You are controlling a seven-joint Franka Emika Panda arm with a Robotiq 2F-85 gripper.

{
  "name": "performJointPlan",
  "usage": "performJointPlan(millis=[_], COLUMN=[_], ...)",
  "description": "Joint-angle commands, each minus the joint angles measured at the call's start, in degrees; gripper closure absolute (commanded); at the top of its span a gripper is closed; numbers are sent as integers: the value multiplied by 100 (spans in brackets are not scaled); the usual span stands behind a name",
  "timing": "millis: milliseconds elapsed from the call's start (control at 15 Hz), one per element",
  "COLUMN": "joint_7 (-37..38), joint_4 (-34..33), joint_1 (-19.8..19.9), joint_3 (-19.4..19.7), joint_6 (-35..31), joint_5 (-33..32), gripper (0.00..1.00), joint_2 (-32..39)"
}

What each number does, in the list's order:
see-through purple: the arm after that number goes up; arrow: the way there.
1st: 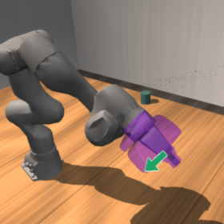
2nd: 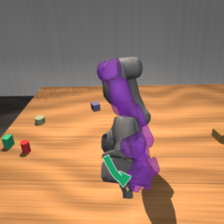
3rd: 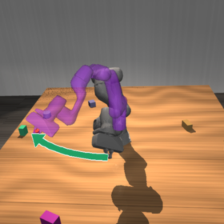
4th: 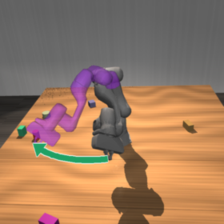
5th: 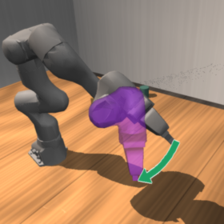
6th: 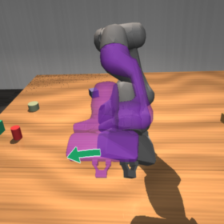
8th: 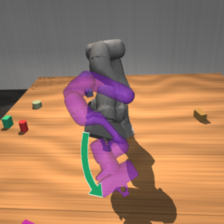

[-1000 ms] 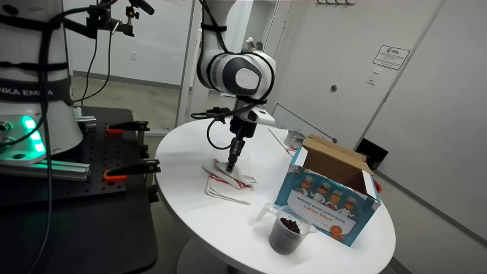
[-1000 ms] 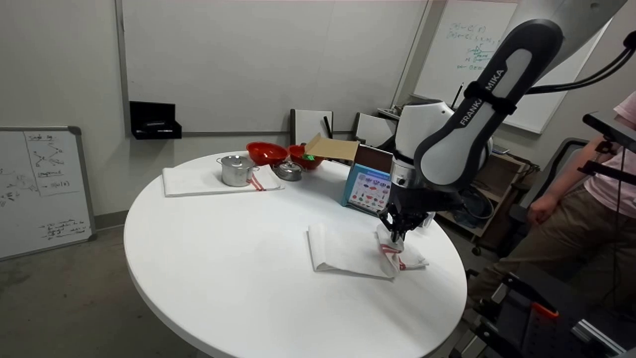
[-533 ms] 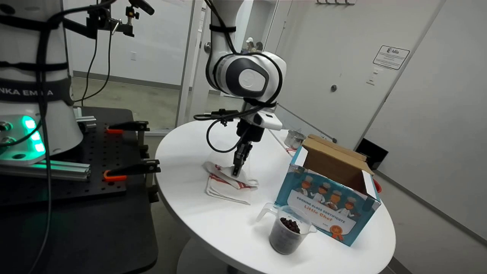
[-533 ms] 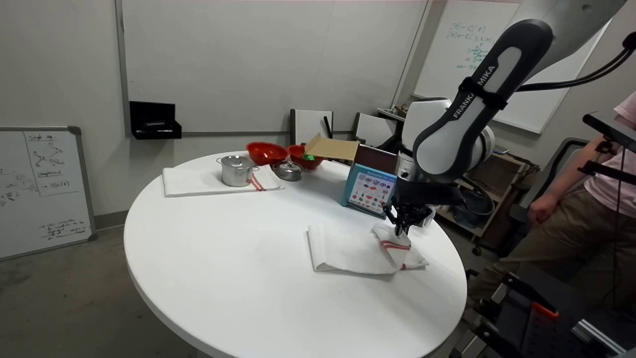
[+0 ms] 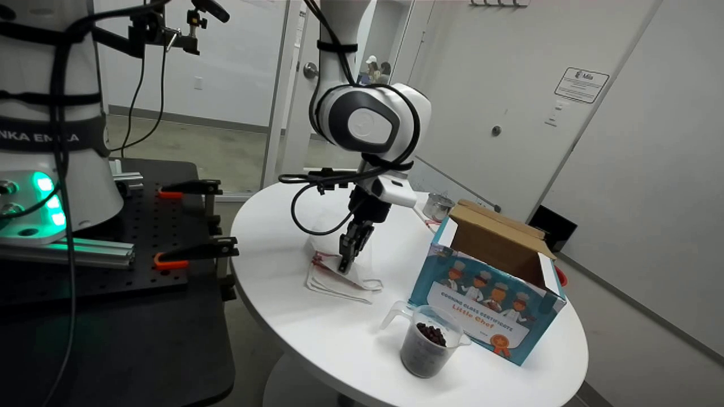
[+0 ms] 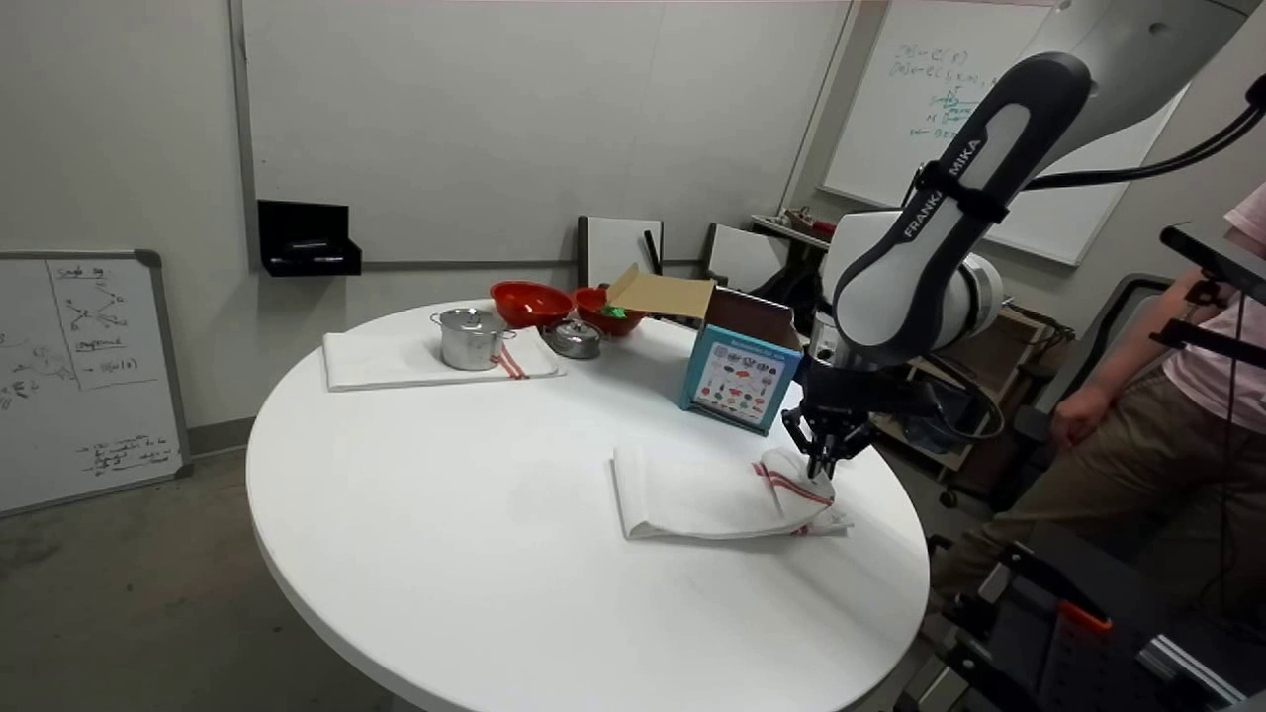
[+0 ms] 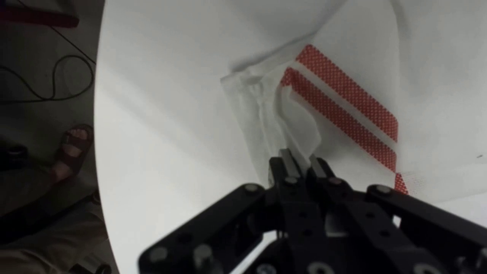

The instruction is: Fold the towel

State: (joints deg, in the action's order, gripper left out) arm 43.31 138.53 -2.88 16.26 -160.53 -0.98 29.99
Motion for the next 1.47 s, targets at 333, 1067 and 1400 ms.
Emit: performJointPlan(millis=[333,1067,1400], joint_7=[-75,-165,-97], joint_4=[504,713,757], joint_1=[160,558,420], joint_3=[-244,-445,-435], joint_6=[-23,7,-41], joint_5=[857,1504,1451], gripper=[98,32,0], joint_2=[-20,-84,-169])
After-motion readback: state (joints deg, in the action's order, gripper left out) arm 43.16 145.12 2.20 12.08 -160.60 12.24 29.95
